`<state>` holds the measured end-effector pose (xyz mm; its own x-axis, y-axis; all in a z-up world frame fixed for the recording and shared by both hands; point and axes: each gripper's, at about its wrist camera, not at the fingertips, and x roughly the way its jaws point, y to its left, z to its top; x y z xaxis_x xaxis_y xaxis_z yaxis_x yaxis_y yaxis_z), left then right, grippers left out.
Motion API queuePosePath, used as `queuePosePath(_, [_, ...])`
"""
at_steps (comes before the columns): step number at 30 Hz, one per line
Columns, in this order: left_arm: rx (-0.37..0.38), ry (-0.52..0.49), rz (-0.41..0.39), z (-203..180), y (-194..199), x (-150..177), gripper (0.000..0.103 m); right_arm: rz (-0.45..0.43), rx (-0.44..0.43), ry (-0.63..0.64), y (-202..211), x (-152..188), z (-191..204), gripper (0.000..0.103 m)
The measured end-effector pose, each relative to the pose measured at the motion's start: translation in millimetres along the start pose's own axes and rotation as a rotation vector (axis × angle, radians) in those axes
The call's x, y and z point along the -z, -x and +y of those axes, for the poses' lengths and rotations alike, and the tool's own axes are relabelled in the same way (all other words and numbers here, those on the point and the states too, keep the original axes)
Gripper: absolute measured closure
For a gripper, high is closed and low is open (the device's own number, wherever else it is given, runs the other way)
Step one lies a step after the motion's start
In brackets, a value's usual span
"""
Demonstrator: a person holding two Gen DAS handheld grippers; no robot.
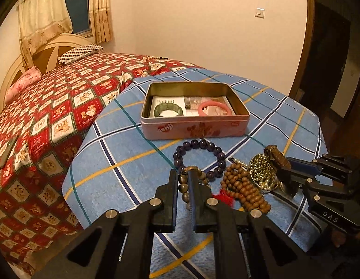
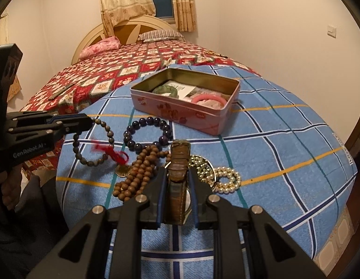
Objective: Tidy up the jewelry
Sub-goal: 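Lift the watch with the right tool while the left tool grasps the grey bead bracelet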
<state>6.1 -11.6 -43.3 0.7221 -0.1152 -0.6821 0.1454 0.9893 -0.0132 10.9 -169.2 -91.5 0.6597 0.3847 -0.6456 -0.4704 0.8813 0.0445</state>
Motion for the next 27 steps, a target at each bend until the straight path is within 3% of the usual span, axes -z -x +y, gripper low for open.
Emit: queuePosePath(27, [-0.011,0.013,-0.021,8.4,0.9,-13.0,0.095,-0.019,0.006,0.005,1.3,-7.5,-5.2,0.082])
